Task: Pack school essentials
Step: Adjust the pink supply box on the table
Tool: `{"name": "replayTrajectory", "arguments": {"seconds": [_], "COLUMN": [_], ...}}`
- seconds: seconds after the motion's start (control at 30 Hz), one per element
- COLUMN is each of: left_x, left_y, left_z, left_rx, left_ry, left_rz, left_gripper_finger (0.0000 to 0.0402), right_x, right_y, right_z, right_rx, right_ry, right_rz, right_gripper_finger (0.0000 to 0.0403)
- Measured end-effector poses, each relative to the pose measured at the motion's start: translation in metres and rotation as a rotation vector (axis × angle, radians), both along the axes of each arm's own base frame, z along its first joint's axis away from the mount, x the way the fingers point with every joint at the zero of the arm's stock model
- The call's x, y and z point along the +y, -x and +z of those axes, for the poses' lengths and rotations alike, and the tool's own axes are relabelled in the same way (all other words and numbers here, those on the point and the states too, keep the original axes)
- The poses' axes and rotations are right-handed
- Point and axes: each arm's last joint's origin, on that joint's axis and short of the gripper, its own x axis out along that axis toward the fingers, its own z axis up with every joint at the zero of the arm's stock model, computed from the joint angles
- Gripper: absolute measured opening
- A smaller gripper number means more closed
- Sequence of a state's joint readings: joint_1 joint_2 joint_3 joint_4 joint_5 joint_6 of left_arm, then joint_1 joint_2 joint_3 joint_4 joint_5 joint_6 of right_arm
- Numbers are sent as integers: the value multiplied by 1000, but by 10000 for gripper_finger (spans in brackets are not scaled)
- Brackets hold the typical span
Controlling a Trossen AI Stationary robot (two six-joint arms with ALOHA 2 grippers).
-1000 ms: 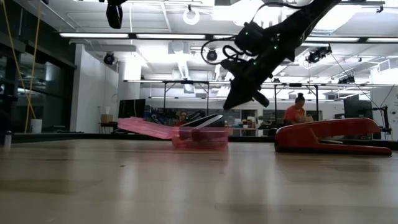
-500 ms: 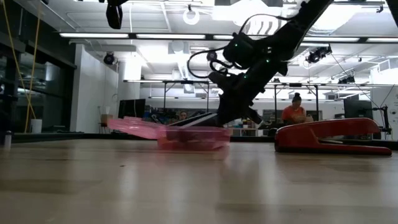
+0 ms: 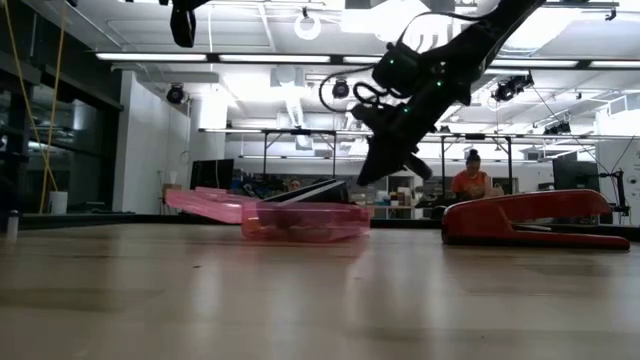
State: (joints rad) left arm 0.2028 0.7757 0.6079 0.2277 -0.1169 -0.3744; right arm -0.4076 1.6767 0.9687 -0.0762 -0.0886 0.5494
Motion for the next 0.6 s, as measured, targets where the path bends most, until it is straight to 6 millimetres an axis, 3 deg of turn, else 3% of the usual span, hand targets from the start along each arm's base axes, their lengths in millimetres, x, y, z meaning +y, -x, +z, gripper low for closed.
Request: {"name": "replayTrajectory", "arguments": {"seconds": [0.37, 0.6], "left_x": [0, 0], "left_y": [0, 0], "left_z": [0, 0], "left_rx": [0, 1], "left_ry": [0, -3], "left_rz": [0, 1], "left_gripper_finger": [0, 0], "right_x": [-5, -13], "right_y": [-4, -1], "right_z": [-29, -31], "right_rx": [71, 87], "right_ry": [-73, -35], "right_rz": [-4, -26], "right_gripper_finger": [0, 0]}}
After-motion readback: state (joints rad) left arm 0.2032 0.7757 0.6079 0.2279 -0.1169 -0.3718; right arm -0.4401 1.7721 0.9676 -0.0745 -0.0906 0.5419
